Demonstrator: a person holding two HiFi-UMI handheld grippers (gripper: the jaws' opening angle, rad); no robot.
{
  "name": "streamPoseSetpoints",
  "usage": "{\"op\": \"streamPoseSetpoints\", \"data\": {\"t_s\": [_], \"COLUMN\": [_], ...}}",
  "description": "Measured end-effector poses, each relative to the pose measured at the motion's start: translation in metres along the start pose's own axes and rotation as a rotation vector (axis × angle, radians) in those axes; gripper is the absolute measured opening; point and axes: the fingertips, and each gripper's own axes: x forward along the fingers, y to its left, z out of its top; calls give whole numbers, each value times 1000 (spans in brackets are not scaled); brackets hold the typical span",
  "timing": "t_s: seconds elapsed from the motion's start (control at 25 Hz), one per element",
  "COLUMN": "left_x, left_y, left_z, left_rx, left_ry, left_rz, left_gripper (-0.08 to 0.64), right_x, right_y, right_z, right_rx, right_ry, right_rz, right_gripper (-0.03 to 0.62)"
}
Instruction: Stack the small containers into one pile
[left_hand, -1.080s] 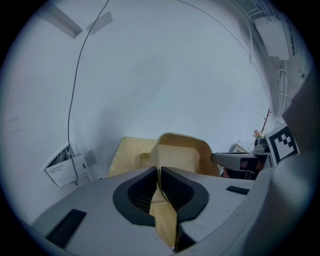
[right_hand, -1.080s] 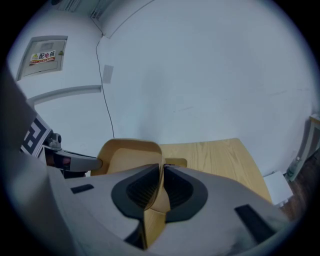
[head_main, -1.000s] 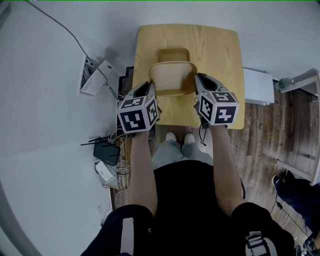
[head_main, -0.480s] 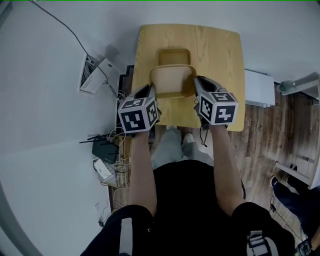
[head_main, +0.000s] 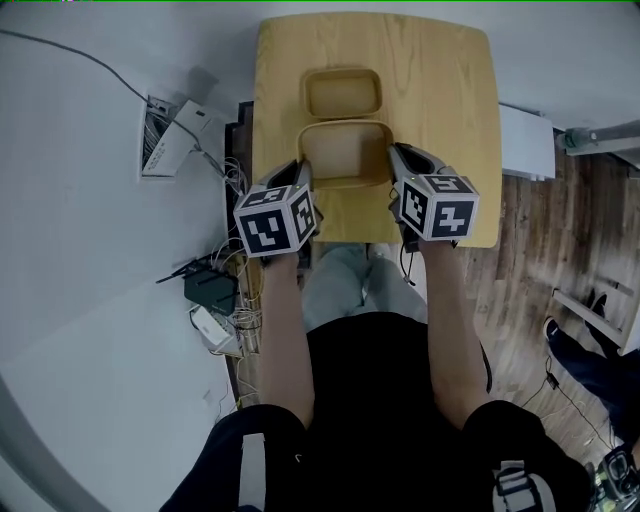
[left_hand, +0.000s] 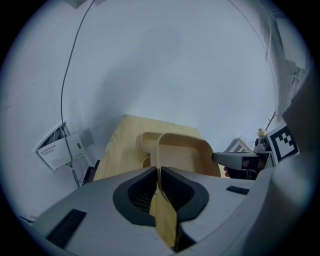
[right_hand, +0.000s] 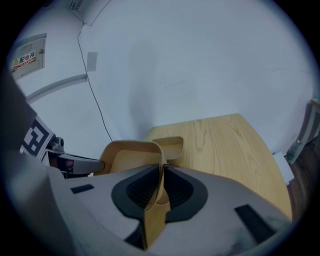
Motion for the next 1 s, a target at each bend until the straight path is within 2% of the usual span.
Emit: {"op": "streamPoseSetpoints", "data": {"t_s": [0.28, 0.44, 1.0], "left_x": [27, 36, 50], "left_y": [8, 14, 22], "left_z": [-14, -21, -34], "left_rx": [2, 42, 78], "left_ry": [83, 124, 160], "left_rz": [-3, 18, 38], "left_gripper": [37, 37, 41], "right_x": [15, 21, 31], "right_y": [-10, -11, -15], "right_z": [-14, -23, -36], "right_rx": [35, 58, 72], "right_ry": [40, 64, 88], "right_rz": [-25, -32, -41], "right_gripper": [28, 28, 31]}}
